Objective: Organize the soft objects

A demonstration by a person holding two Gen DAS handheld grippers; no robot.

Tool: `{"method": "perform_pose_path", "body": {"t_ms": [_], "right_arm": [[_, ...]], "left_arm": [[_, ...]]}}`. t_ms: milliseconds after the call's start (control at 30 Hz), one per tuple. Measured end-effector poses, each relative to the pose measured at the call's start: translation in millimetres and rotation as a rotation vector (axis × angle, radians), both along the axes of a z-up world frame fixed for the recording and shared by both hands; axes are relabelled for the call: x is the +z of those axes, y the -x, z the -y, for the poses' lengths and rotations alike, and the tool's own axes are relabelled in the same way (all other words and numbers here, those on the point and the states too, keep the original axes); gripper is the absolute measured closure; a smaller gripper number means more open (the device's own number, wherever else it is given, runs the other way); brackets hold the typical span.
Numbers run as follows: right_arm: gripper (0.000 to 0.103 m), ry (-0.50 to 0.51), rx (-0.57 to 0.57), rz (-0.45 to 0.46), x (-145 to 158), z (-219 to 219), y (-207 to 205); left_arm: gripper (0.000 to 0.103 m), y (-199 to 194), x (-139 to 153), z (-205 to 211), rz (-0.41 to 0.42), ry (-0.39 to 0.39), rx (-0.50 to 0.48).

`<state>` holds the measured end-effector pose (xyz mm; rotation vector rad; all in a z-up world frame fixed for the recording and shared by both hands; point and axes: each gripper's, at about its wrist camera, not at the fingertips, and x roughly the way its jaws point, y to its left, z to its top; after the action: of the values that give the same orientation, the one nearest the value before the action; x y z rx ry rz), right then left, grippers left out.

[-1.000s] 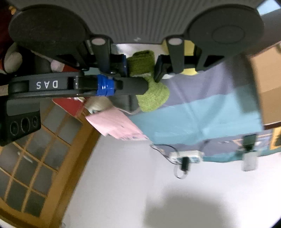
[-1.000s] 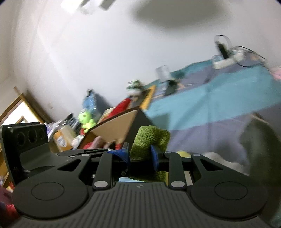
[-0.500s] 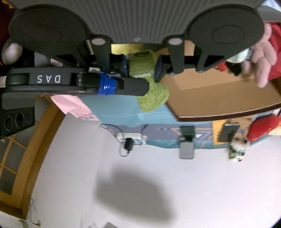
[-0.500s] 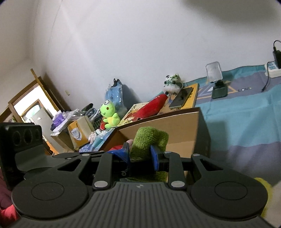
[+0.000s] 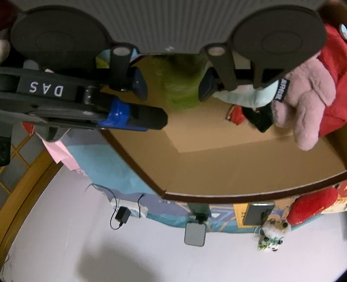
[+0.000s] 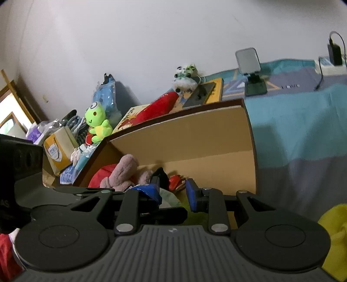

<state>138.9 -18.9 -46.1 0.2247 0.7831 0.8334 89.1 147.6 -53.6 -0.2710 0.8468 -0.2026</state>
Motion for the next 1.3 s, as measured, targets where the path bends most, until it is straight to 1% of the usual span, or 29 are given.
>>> {"method": "perform_pose_path", "body": {"t_ms": [100, 200, 333, 433, 600, 667, 967, 1167, 1300], "right_arm": [[0.093, -0.017, -0.014, -0.019, 0.4, 1.3, 0.9], [0.093, -0.019, -0.016, -0.018, 3.0, 1.6, 3.1], [0.093, -0.016, -0.021, -0.023, 9.8, 3.0, 4.2], [0.093, -0.005, -0.031, -0.024, 15.7, 5.4, 3.2], [0.093, -0.008, -0.029, -0.012, 25.2, 14.5, 4.1], [0.093, -0.005, -0.017, -0.009, 27.9, 17.0, 5.9], [0.093, -0.02, 0.122, 0.0, 39.1, 19.0, 26.6], [0.093, -0.012, 0.222, -0.011, 37.9, 15.2, 46.4], [0.093, -0.009, 0.279, -0.031, 32.4, 12.5, 59.3]], "left_arm": [[0.054, -0.6, -2.0, -5.3, -0.012, -0.006, -0.008], [0.054, -2.2, -0.6, -7.1, -0.025, -0.02, -0.009], [0.053, -3.8, 10.3, -1.1, -0.04, -0.077, 0.012], [0.052, -2.7, 21.0, 7.0, -0.038, -0.142, 0.041], [0.051, 8.2, 38.8, 12.8, -0.023, -0.172, 0.115], [0.05, 12.9, 43.8, 16.4, -0.026, -0.198, 0.154], [0.049, 51.1, 61.2, 26.0, -0.047, -0.317, 0.344], [0.046, 81.2, 64.1, 30.5, -0.062, -0.351, 0.445], [0.046, 100.1, 59.6, 33.3, -0.092, -0.373, 0.506]]}}
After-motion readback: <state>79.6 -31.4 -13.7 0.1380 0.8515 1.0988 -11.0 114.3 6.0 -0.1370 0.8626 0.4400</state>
